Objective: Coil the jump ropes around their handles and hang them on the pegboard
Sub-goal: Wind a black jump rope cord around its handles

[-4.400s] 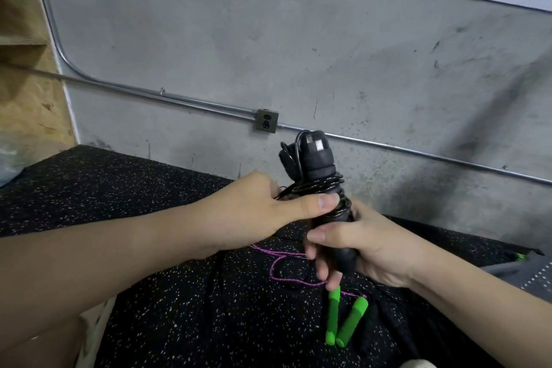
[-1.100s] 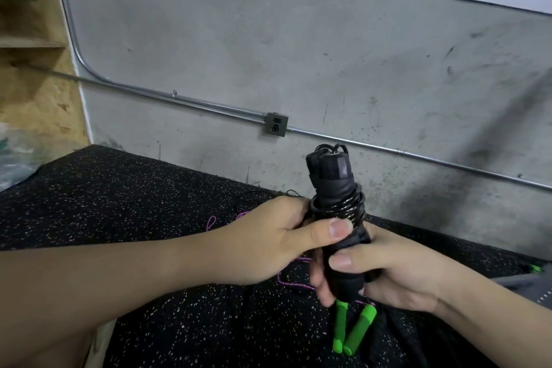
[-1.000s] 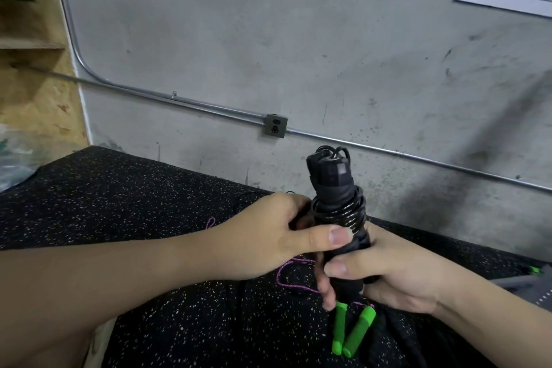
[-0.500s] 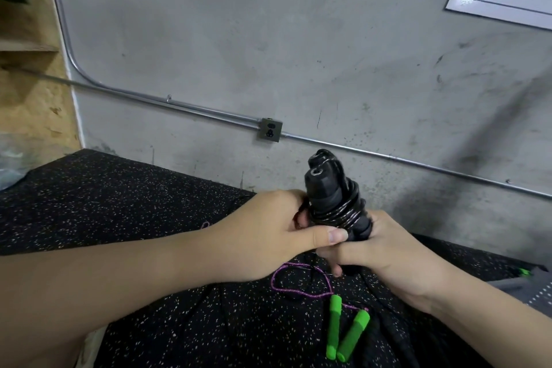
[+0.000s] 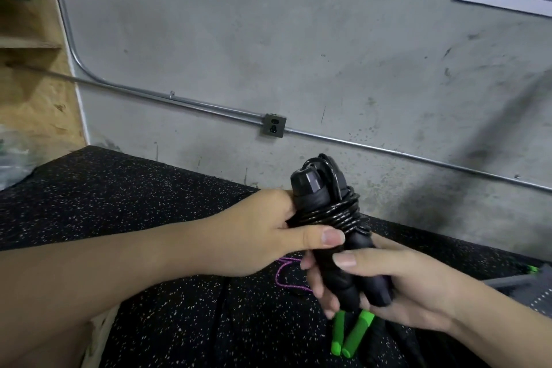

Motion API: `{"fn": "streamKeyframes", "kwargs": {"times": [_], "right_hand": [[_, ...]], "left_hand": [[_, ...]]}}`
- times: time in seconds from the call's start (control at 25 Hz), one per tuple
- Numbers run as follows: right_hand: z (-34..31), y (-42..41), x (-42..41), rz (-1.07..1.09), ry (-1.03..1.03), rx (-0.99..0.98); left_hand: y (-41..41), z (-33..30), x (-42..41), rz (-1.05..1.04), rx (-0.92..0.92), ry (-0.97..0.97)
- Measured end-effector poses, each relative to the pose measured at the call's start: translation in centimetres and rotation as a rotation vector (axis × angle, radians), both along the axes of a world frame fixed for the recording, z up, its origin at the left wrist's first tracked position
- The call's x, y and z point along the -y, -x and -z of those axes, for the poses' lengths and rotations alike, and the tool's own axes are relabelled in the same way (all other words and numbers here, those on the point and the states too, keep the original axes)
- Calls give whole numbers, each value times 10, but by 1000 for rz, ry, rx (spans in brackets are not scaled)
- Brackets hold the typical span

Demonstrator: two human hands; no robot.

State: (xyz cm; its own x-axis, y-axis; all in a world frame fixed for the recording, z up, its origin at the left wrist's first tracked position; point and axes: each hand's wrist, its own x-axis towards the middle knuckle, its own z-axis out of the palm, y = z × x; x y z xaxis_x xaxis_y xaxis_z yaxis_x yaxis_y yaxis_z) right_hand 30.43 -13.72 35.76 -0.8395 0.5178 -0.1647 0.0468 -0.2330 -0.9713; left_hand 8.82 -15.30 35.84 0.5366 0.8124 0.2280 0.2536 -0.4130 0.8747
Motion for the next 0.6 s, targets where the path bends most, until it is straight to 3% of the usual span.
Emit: {"fn": "streamKeyframes", "kwargs": {"times": [0.08, 0.16, 0.32, 0.6], "right_hand": [[0, 0, 3, -36, -27, 6], [1, 3, 4, 67, -215, 81], [4, 8, 0, 288, -371, 91], [4, 17, -6, 572, -602, 223]], "left_hand": [[0, 1, 2, 19, -3, 4], [1, 3, -3, -29, -81, 4], [7, -1, -15, -349, -332, -74], [-2, -7, -13, -408, -296, -157]]}}
